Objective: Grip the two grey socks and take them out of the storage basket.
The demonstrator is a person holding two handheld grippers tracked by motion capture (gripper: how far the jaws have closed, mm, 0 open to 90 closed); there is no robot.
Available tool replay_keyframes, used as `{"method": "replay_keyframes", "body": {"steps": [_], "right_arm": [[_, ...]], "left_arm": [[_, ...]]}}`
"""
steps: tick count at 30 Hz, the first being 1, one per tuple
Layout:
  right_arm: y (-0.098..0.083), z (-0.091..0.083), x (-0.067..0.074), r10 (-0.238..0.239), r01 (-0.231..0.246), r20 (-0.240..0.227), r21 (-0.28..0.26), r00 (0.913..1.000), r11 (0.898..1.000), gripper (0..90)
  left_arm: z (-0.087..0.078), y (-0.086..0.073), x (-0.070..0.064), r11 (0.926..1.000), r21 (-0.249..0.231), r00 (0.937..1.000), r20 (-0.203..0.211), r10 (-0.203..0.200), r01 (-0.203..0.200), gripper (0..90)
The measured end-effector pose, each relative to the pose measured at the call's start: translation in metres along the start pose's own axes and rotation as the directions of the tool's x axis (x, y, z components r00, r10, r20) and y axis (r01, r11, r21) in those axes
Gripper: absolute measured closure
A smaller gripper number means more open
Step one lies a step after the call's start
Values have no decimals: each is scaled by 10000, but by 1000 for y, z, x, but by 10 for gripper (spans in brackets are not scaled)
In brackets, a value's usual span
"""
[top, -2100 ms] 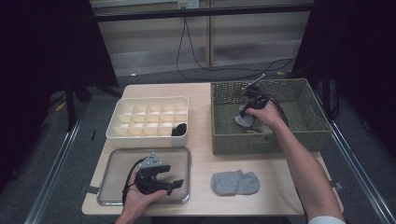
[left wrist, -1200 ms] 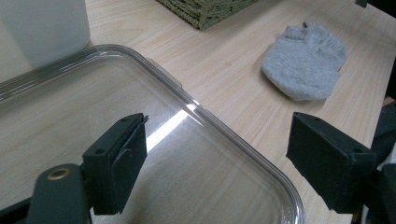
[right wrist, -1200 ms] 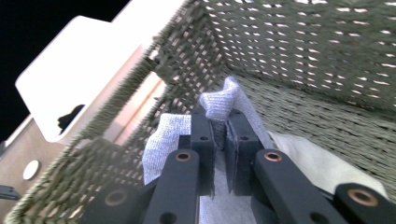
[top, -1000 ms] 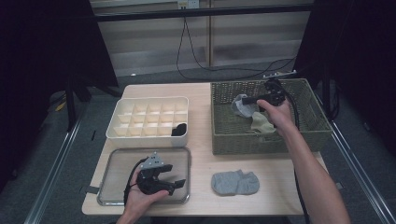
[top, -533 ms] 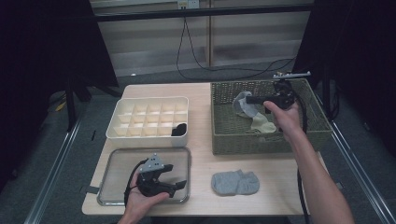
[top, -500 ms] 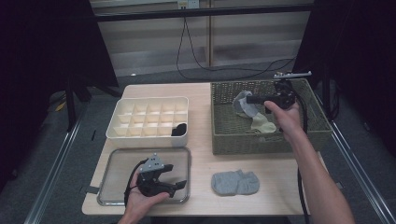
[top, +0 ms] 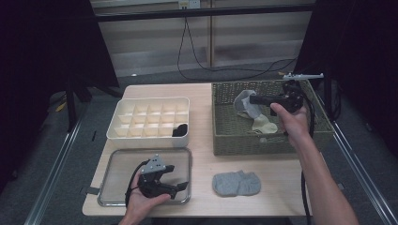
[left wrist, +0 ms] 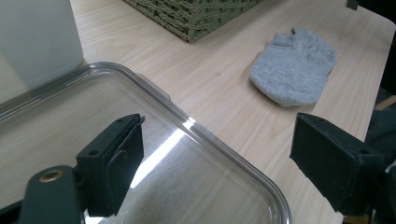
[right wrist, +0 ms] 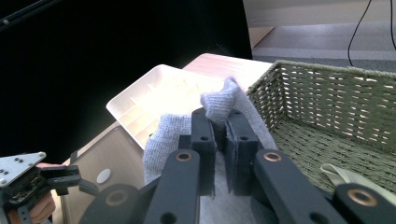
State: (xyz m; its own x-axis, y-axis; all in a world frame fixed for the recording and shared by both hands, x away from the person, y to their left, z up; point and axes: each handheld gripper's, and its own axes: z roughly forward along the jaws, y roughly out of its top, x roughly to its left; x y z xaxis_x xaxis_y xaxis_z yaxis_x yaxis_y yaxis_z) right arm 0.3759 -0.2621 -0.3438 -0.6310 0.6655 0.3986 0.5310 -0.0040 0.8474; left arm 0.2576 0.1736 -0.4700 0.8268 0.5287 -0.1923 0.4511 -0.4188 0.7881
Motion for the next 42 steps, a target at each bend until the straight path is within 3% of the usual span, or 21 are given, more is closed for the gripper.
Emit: {"method": "replay_keyframes", "body": {"steps": [15,25,42], "right_arm": [[-3,-20,26,-387,372,-383,-383,9985,9986,840],[-7,-35,46,-666,636,-562,-528,9962,9966,840],[-30,-50,81,-917,863,-821,-674,9924,9940,840]], "left_arm": [[1,0,-1,9998,189,10000,-51,63,-62,170],[0,0,0,10000,31,9999,-85,62,-62,170],[0,0,-4,9998,-22,9998,-95,187,-187,182]]}}
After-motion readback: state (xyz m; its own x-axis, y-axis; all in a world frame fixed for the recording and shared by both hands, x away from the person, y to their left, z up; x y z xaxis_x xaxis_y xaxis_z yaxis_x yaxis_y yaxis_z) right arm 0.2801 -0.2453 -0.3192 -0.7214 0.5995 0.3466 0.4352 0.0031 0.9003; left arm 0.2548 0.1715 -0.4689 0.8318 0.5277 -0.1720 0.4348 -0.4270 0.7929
